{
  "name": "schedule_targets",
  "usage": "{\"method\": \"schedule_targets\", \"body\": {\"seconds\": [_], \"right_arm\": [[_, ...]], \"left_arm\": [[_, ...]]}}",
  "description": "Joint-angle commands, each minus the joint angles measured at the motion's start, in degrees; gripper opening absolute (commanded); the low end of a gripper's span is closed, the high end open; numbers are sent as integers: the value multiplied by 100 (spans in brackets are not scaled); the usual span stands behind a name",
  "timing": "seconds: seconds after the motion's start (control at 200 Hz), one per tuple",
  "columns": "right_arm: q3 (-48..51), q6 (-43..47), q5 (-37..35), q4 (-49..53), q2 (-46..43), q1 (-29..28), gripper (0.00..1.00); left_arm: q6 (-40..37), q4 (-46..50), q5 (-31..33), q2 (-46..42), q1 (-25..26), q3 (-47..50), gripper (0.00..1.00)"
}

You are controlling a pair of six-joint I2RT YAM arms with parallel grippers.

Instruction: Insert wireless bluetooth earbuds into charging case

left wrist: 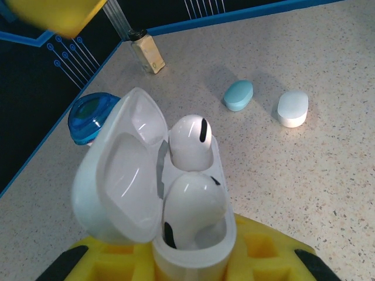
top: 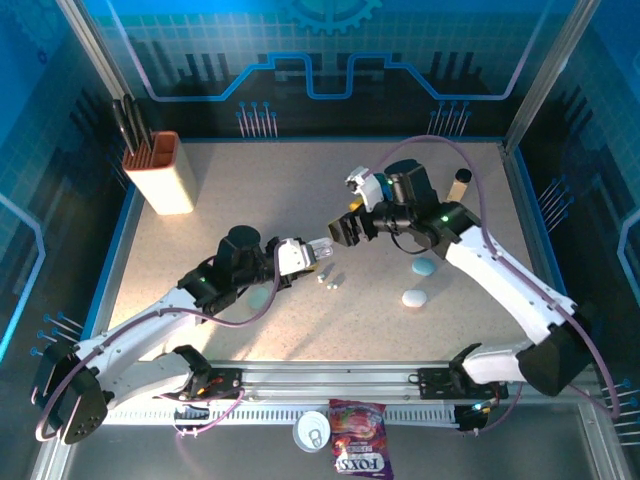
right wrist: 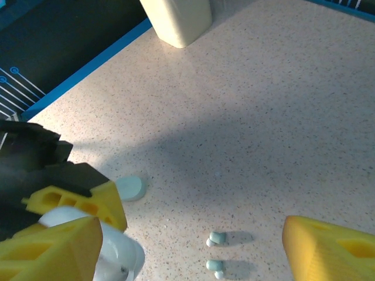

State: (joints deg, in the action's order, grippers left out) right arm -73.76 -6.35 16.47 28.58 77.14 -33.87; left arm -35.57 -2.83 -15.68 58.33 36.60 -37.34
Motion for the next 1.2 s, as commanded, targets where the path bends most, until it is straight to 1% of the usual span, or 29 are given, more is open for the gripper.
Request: {"method": "schedule_targets", "body": {"seconds": [0.0,0.125,0.255,0.495,0.625,0.73,0.79,0.85,0.915,0.96,1.071,1.196], "right_arm": [[-351,59,84,28,352,-130,81],[-560,169,-15,376,731,-231,81],[-499,331,8,571,784,-337,82],[70,636,-18,845,104,-468,82],[284,941,11,1166,-326,-485,82],[432,1186,-240,1140,-705,-479,83],[601,1629,-107,934,-949,-479,84],[875,2519,263,623,-1198,-532,85],[1143,3498,196,270,-1348,-733,84],[1179,3944,172,185,-1318,-808,84],[769,4458,102,478,-904,-852,83],[380,4760,-219,709,-441,-953,80]], "left_arm": [[-111,-33,-191,-93,-15,6,12],[-50,-124,-166,-85,-15,32,11],[59,-181,-145,-42,-12,34,12],[421,-388,-164,126,-73,8,12],[512,-480,-237,128,-104,-1,11],[543,-474,-339,126,-131,8,12],[472,-427,-476,94,-142,16,11],[355,-355,-685,53,-146,28,12],[193,-297,-964,17,-160,66,12],[117,-323,-1139,12,-161,123,12],[-20,-228,-1443,-52,-166,148,12],[-28,-229,-1458,-133,-163,149,12]]}}
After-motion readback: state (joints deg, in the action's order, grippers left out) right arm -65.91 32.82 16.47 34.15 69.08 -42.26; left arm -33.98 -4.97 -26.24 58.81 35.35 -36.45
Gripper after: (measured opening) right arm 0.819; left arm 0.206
